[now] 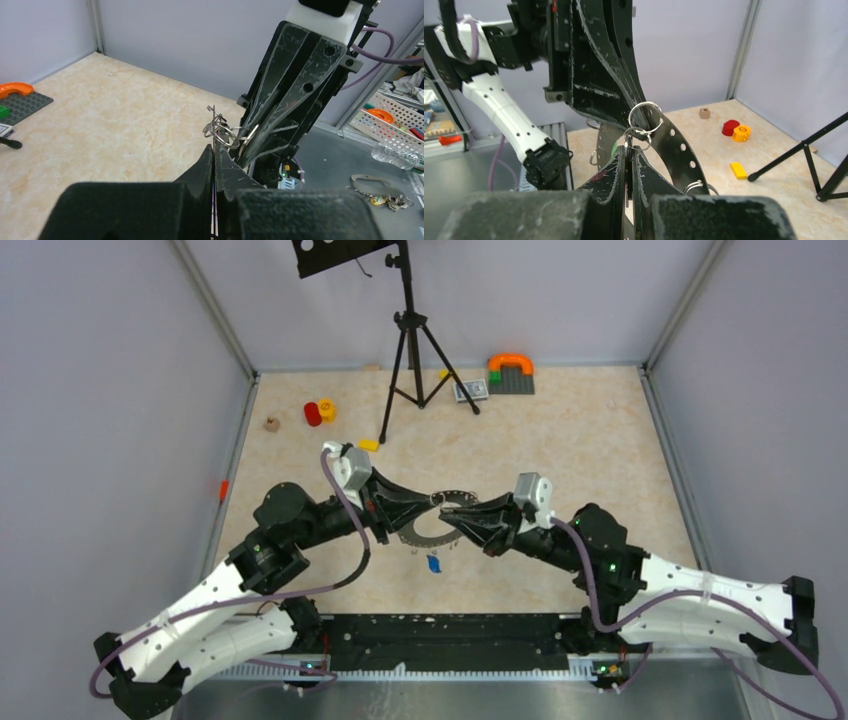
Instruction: Remove the keys from the keyring
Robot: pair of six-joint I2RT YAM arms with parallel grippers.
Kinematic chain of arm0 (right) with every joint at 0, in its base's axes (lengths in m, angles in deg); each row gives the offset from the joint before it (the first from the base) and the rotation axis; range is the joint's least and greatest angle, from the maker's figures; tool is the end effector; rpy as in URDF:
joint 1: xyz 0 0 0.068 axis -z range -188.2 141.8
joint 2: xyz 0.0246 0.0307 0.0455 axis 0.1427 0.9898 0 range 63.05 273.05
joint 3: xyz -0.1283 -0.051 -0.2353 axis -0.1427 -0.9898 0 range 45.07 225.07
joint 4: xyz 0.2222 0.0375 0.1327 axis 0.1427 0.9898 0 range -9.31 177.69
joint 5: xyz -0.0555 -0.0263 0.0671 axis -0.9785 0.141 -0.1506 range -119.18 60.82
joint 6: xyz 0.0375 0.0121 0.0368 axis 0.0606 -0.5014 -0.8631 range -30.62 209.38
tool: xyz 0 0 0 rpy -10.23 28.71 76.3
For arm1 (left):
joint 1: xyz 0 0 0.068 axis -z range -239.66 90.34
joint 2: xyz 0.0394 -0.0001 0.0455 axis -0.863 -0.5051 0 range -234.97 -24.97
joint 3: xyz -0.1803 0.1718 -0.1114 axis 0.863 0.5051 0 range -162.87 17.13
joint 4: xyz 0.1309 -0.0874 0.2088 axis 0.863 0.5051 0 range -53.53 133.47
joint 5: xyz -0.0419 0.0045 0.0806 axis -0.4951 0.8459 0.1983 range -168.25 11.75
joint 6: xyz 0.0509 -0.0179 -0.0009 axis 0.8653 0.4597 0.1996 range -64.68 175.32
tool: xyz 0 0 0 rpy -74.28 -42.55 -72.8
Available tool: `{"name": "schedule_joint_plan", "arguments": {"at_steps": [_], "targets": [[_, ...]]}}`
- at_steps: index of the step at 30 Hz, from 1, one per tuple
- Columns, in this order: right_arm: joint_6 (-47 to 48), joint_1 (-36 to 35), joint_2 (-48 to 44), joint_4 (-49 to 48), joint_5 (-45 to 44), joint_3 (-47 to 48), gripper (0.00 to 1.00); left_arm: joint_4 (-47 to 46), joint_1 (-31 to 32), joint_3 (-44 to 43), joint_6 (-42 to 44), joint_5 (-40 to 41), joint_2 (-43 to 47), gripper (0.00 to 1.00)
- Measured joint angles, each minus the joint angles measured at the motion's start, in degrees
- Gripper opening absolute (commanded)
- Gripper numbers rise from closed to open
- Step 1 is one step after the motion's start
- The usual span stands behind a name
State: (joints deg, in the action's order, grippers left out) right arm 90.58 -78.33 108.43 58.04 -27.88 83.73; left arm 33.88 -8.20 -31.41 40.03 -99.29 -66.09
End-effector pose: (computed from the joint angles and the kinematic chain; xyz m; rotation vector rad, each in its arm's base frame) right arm 0.0640 0.1793 0.3624 -0.8131 1.0979 1.0373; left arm 0.0910 -0.1347 0.3970 0.7744 1.3112 -1.2053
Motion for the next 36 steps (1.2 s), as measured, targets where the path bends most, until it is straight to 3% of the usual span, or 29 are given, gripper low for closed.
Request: {"name": "schedule_joint_plan", "arguments": {"at_steps": [16, 28, 36], "targets": [[-4.42, 0.0, -3.37, 9.57, -2.1, 4.04, 0.0, 0.72, 0.39, 0.04, 0.39, -0.61, 0.15, 0.0], [-5.31, -0.28, -2.14, 27.15, -3.63, 13.75, 0.0, -2.27, 0.31, 3.78, 5.22, -6.8, 0.72, 0.0], [-4.61, -0.26, 1.97, 41.27, -3.43, 26.1, 0.0, -2.89, 0.24, 3.8, 6.23, -9.51, -0.07, 0.37]]}}
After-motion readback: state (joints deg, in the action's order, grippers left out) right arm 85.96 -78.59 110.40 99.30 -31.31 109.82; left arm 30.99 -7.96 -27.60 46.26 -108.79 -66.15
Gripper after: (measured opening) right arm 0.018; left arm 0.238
